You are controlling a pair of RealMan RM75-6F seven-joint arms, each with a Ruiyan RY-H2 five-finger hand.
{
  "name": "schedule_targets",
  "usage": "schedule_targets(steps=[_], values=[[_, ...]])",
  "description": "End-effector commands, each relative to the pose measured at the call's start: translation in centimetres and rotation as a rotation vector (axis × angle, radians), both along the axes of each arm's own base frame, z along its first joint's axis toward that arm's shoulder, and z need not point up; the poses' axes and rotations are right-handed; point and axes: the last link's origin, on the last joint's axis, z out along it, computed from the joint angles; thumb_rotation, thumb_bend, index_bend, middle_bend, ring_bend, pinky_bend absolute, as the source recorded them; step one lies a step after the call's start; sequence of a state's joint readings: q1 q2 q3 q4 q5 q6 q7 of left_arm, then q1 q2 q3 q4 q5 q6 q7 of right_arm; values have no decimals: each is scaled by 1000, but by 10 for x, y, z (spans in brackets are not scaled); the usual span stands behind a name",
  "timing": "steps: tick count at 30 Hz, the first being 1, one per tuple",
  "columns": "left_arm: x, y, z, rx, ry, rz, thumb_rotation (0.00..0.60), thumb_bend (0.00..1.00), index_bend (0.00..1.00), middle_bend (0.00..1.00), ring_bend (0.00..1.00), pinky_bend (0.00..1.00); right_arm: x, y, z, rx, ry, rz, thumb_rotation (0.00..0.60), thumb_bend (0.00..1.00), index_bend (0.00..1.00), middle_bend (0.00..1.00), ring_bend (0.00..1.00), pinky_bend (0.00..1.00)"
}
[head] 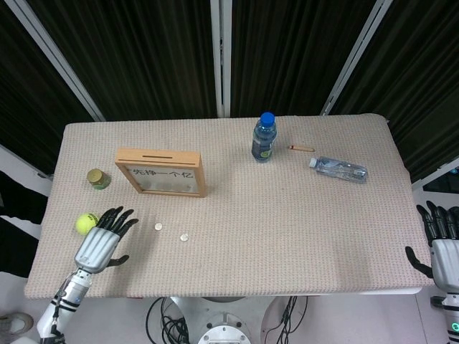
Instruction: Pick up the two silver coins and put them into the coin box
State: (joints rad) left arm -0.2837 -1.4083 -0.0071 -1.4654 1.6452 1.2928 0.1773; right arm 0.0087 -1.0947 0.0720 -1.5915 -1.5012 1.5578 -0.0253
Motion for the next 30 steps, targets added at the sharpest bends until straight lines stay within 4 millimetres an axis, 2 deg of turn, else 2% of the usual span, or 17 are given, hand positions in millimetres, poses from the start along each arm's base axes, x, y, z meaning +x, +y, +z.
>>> schedule_targets(steps=[1, 12, 18, 30], values=[[2, 8, -11, -16, -5, 0, 600, 165, 239, 95, 0, 142, 0, 0, 1, -1, 0, 0, 600, 249, 0, 0, 0, 0], [14, 23, -41, -32, -69, -33, 600, 177, 281, 131, 23, 186, -3, 1, 1, 3, 1, -8, 600, 249, 0, 0, 0, 0], [14, 30, -52, -45, -80, -21, 600, 191, 287, 156, 115, 272, -4, 1, 1, 2, 1, -11, 600, 255, 0, 0, 0, 0], [10, 44, -67, -61, -69, 23, 600, 190, 298, 171, 114, 251, -6, 2, 2, 0, -3, -26, 600, 275, 0, 0, 0, 0]])
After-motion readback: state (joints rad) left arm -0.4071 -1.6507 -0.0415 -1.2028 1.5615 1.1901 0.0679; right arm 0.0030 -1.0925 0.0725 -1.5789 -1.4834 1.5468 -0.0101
